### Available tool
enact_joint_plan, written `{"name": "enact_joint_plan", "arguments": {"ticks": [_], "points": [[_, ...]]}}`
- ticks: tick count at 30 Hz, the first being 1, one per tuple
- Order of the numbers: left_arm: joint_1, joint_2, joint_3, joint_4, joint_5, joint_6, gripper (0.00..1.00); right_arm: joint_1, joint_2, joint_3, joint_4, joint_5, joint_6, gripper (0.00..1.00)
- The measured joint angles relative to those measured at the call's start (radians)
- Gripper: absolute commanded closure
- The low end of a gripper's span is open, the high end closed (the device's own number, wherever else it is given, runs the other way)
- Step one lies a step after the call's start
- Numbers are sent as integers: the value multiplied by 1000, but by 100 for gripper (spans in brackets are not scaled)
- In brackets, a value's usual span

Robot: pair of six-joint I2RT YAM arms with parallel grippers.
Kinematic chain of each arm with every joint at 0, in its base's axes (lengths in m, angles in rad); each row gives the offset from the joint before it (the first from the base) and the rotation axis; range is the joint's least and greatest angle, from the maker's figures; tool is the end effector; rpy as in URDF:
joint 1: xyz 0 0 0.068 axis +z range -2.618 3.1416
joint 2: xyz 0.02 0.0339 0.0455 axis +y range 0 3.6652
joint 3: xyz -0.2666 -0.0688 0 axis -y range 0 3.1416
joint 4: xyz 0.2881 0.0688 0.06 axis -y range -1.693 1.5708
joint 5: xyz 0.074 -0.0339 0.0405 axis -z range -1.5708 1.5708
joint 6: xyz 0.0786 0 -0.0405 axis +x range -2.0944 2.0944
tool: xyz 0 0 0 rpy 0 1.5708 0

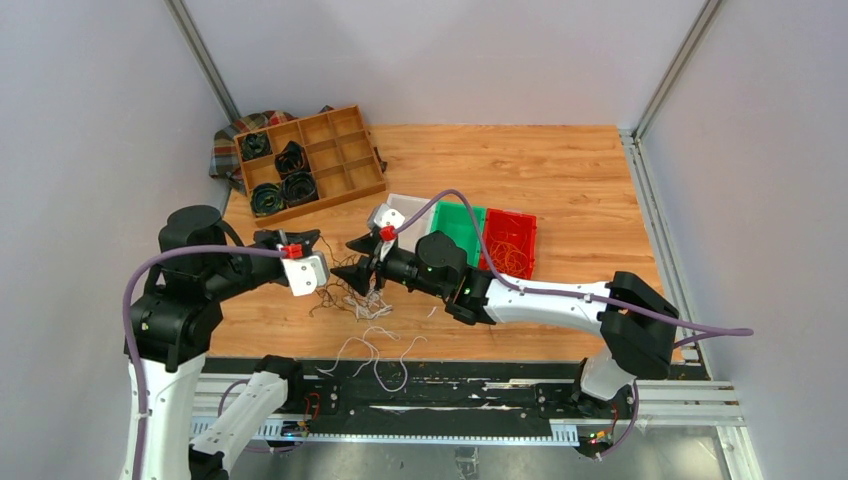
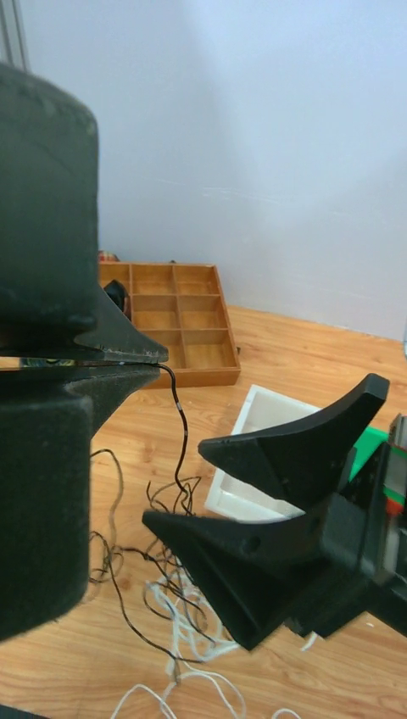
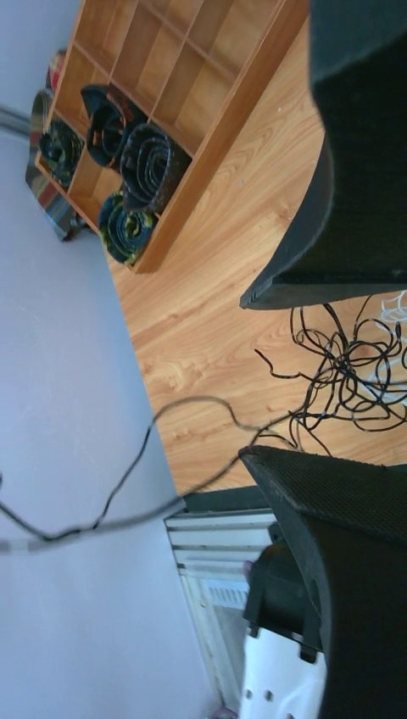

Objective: Untangle the cables
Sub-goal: Untie the cable.

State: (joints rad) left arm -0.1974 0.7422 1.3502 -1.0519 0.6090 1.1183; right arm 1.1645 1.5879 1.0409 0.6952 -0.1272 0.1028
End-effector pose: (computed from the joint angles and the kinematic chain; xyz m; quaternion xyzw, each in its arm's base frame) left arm 0.1390 -0.0737 0.4480 0.6198 0.5403 -0.0007 0.5691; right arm 0.1695 0.4193 0.3039 -0.3714 0.5375 0.4810 0.5847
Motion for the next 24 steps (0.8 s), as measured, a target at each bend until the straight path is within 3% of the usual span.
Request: {"name": "enact_joint_plan", "arguments": {"ticks": [5, 15, 24], "points": [[0, 0, 39, -2, 55, -44, 99, 0, 3, 0, 36, 100, 0, 52], [0, 15, 111, -1, 195, -188, 100, 0, 72, 23, 94, 234, -14, 51], [0, 49, 159, -5, 248, -245, 100, 0, 94, 27, 149, 274, -18, 56]]}}
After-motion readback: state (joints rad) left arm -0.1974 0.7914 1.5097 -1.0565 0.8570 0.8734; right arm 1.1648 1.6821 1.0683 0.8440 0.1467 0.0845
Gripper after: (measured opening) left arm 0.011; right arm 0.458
